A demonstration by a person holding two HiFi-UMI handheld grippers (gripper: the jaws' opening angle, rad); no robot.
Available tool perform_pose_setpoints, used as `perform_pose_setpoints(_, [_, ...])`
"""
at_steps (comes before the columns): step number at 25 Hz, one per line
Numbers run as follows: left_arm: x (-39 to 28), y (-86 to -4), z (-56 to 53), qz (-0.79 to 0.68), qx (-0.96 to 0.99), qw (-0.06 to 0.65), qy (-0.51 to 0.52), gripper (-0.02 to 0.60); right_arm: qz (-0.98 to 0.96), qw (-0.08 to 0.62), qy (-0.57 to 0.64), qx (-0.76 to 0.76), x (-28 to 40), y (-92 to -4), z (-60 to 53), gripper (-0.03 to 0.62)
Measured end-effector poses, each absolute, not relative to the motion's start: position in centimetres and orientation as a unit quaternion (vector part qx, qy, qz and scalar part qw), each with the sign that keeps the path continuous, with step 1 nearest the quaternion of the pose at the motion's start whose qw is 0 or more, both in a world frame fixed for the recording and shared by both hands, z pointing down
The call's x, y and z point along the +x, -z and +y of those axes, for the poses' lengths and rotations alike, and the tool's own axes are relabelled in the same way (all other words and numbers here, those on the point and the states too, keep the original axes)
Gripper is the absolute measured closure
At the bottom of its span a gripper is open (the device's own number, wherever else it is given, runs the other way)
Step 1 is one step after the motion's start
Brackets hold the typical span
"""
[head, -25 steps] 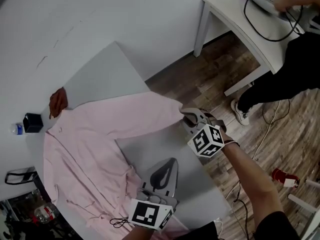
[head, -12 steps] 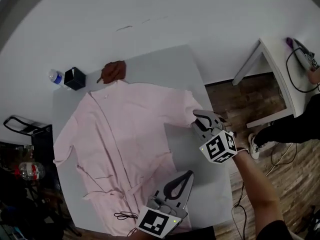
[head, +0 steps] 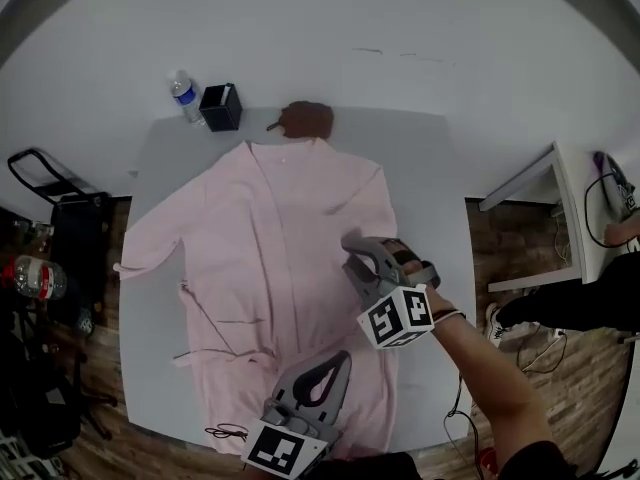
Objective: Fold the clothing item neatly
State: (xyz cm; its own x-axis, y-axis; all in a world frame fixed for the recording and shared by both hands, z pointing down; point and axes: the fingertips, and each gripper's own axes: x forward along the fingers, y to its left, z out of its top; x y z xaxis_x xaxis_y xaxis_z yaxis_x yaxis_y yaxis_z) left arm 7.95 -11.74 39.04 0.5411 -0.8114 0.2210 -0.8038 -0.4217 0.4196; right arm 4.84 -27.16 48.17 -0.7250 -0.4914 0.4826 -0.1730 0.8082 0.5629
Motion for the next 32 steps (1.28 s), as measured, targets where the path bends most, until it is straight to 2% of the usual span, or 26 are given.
perform_pose_setpoints(4, [4.4, -38.7, -10.0, -0.493, 0.835, 0.243, 0.022, 0.575, -0.914, 0.303, 0.222, 0.154, -0.5, -49.0, -22.8, 0.562])
perform_pose_setpoints(9, [1.2, -38.8, -8.4, -0.507, 0.826, 0.245, 0.027, 0.575, -0.913, 0.336, 0.214, 0.085, -5.2, -54.1, -17.7, 0.562])
perform_pose_setpoints(12, [-0.4, -38.9, -8.1, -0.514, 0.822, 0.242, 0.028, 0.575, -0.903, 0.379, 0.191, 0.063, -6.1, -58.3, -17.0, 0.555])
perform_pose_setpoints(14, [-1.4, -38.8, -8.2, -0.519, 0.820, 0.239, 0.031, 0.575, -0.893, 0.410, 0.177, 0.055, -5.9, -60.3, -16.8, 0.481])
perform_pose_setpoints(15, [-1.8, -38.7, -8.3, -0.522, 0.819, 0.236, 0.034, 0.575, -0.889, 0.422, 0.173, 0.050, -5.9, -60.6, -16.4, 0.465])
perform_pose_setpoints(18, [-3.3, -37.7, -8.8, -0.527, 0.821, 0.208, 0.065, 0.575, -0.878, 0.442, 0.179, 0.031, -6.0, -60.2, -14.3, 0.453])
perform_pose_setpoints(21, [-4.1, -37.5, -8.8, -0.532, 0.818, 0.213, 0.056, 0.575, -0.873, 0.458, 0.168, 0.013, -5.9, -60.4, -12.2, 0.453])
perform_pose_setpoints(25, [-3.7, -36.2, -8.2, -0.527, 0.822, 0.206, 0.053, 0.575, -0.893, 0.435, 0.115, 0.015, -6.2, -59.6, -10.6, 0.454])
perform_pose_setpoints(28, [-4.6, -36.2, -7.8, -0.529, 0.822, 0.203, 0.054, 0.575, -0.880, 0.441, 0.173, -0.029, -6.9, -59.9, -8.0, 0.453])
perform_pose_setpoints(32, [-6.1, -36.5, -7.7, -0.541, 0.815, 0.202, 0.051, 0.575, -0.906, 0.399, 0.133, 0.057, -7.2, -57.2, -9.6, 0.456])
